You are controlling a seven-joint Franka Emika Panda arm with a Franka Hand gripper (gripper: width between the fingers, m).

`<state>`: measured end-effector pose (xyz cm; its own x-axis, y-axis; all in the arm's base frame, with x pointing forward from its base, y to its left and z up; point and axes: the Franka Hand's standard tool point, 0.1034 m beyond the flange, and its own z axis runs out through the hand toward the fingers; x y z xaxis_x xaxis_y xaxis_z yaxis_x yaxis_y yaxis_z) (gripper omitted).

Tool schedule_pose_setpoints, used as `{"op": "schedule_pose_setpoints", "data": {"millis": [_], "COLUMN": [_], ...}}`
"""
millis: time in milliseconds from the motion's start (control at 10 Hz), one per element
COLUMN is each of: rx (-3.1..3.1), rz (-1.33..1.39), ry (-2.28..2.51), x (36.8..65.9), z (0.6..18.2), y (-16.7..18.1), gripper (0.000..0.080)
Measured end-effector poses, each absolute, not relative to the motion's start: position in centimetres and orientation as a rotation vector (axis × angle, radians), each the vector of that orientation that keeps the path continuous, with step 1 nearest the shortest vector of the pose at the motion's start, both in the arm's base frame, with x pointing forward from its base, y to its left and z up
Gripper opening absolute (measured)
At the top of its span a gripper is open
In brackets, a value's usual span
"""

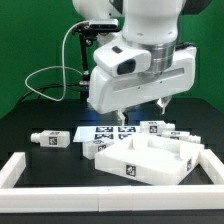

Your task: Assemble one leg

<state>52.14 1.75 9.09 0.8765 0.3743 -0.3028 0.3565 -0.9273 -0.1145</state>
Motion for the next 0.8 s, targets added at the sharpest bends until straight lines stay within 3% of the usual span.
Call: {"op": "schedule_pose_setpoints", "data": {"millis": [400, 600, 800], "rx": [-2.981, -3.069, -3.027], "rz": [0.459, 0.322, 0.301], "ry": [-0.429, -0.016, 0.351], "x": [52.2, 51.7, 51.1], "z": [8.8, 8.9, 7.9], "y": [1.5, 0.7, 0.4], "gripper": [0.065, 0.065, 0.065]}}
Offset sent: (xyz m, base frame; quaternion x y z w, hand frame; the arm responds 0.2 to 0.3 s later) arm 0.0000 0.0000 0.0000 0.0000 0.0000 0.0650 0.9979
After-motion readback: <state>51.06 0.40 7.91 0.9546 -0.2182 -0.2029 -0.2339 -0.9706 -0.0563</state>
